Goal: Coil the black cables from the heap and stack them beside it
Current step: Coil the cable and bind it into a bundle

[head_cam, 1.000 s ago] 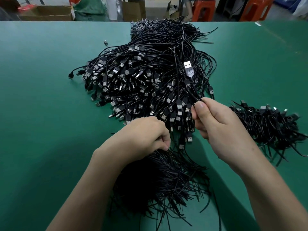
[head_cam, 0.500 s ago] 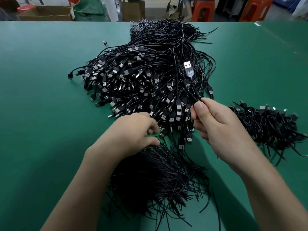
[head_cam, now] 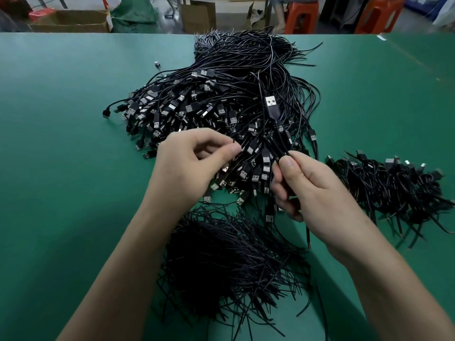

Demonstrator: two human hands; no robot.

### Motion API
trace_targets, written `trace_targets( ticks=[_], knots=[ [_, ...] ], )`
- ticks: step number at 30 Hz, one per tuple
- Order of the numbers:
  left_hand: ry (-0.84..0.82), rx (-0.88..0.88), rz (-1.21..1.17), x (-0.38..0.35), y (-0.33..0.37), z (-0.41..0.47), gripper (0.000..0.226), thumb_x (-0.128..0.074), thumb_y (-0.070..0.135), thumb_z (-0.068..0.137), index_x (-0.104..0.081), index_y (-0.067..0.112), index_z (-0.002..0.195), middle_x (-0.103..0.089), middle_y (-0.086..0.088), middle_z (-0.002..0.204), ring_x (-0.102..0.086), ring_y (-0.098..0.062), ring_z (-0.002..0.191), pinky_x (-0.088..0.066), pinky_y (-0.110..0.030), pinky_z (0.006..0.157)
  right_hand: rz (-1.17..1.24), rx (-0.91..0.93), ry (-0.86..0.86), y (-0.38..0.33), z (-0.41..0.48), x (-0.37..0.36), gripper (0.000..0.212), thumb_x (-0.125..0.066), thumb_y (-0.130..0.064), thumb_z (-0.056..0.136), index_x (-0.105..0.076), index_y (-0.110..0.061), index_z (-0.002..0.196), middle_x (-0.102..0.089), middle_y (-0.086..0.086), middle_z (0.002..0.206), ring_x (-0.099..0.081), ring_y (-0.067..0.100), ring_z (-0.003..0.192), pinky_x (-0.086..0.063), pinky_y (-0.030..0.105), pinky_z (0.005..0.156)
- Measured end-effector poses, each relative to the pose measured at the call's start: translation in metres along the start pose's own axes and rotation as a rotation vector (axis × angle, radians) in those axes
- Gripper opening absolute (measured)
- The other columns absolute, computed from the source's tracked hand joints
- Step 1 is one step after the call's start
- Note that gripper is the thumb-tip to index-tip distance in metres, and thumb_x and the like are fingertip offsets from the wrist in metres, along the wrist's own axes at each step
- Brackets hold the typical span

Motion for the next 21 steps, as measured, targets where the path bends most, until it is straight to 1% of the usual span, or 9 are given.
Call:
trace_targets(
  ticks=[2,3,6,8,11,14,17,19,21],
  knots=[
    [0.045,0.032,-0.174,-0.002,0.002,-0.001,0.003,-0.079,0.020,0.091,-0.080,0.017,0.093,-0.078,-0.003,0.082,-0.073,-0.012,0.071,-0.057,-0.021,0.065,0.002,0.009,-0.029,-0.001,-0.001,-0.007,0.038,-0.038,-0.031,0.110,-0.055,-0.025,0.077,-0.066,0.002,0.082,-0.060,0.026,0.072,-0.050,0.037,0.059],
    [0.046,0.044,-0.229,-0.004,0.003,-0.001,0.003,-0.078,0.017,0.091,-0.079,0.016,0.093,-0.078,-0.003,0.082,-0.073,-0.009,0.071,-0.055,-0.017,0.065,0.011,0.011,-0.053,-0.001,-0.002,-0.011,0.037,-0.038,-0.031,0.110,-0.056,-0.022,0.079,-0.069,0.003,0.092,-0.065,0.026,0.084,-0.054,0.041,0.066],
    [0.002,0.073,-0.308,-0.014,0.005,-0.003,0.006,-0.075,0.014,0.094,-0.079,0.016,0.089,-0.075,-0.003,0.072,-0.068,-0.010,0.063,-0.055,-0.020,0.059,0.135,0.018,-0.131,-0.004,-0.004,-0.022,0.036,-0.037,-0.027,0.110,-0.055,-0.011,0.085,-0.072,0.004,0.108,-0.070,0.017,0.101,-0.057,0.035,0.076],
    [-0.030,0.121,-0.403,-0.021,0.005,-0.005,0.009,-0.072,0.013,0.097,-0.077,0.010,0.090,-0.069,-0.015,0.063,-0.062,-0.021,0.050,-0.055,-0.030,0.048,0.156,0.043,-0.147,-0.007,-0.005,-0.026,0.036,-0.036,-0.029,0.111,-0.056,-0.013,0.085,-0.073,0.002,0.106,-0.070,0.015,0.097,-0.054,0.031,0.074],
    [-0.097,0.131,-0.472,-0.029,0.009,-0.007,0.017,-0.065,0.014,0.101,-0.076,0.008,0.090,-0.068,-0.016,0.062,-0.061,-0.026,0.048,-0.054,-0.030,0.048,0.166,0.085,-0.096,-0.011,-0.005,-0.025,0.035,-0.038,-0.033,0.107,-0.057,-0.022,0.081,-0.070,-0.002,0.090,-0.061,0.013,0.081,-0.048,0.025,0.066],
    [-0.237,0.068,-0.427,-0.036,0.017,-0.008,0.031,-0.056,0.015,0.107,-0.073,0.005,0.083,-0.069,-0.004,0.066,-0.065,-0.021,0.057,-0.054,-0.021,0.059,0.270,0.091,-0.023,-0.011,-0.003,-0.020,0.035,-0.038,-0.028,0.109,-0.057,-0.019,0.081,-0.062,0.000,0.081,-0.054,0.014,0.074,-0.045,0.025,0.059],
    [-0.293,0.041,-0.366,-0.038,0.019,-0.009,0.029,-0.057,0.010,0.106,-0.073,0.001,0.083,-0.068,-0.006,0.067,-0.065,-0.011,0.062,-0.049,-0.011,0.062,0.280,0.081,0.018,-0.009,-0.002,-0.018,0.036,-0.039,-0.034,0.106,-0.059,-0.027,0.077,-0.061,0.004,0.079,-0.052,0.014,0.072,-0.044,0.029,0.060],
    [-0.270,0.062,-0.353,-0.037,0.015,-0.009,0.026,-0.060,0.013,0.105,-0.075,0.003,0.086,-0.068,-0.011,0.071,-0.068,-0.018,0.065,-0.052,-0.020,0.066,0.268,0.075,0.016,-0.008,-0.003,-0.019,0.037,-0.039,-0.036,0.105,-0.061,-0.030,0.076,-0.063,0.010,0.083,-0.055,0.014,0.074,-0.044,0.033,0.061],
    [-0.164,0.107,-0.334,-0.030,0.007,-0.007,0.018,-0.064,0.018,0.103,-0.077,0.009,0.094,-0.075,-0.009,0.081,-0.073,-0.022,0.073,-0.058,-0.032,0.070,0.224,0.072,0.030,-0.007,-0.002,-0.016,0.036,-0.038,-0.037,0.105,-0.060,-0.028,0.077,-0.069,0.007,0.091,-0.062,0.017,0.078,-0.048,0.034,0.060]
  ],
)
Point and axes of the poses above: each hand's wrist, its own z-axis towards the middle knuckle, its own x-axis out of the back of the hand, y = z × x, the point moved 6 cm from there along z, towards the middle knuckle
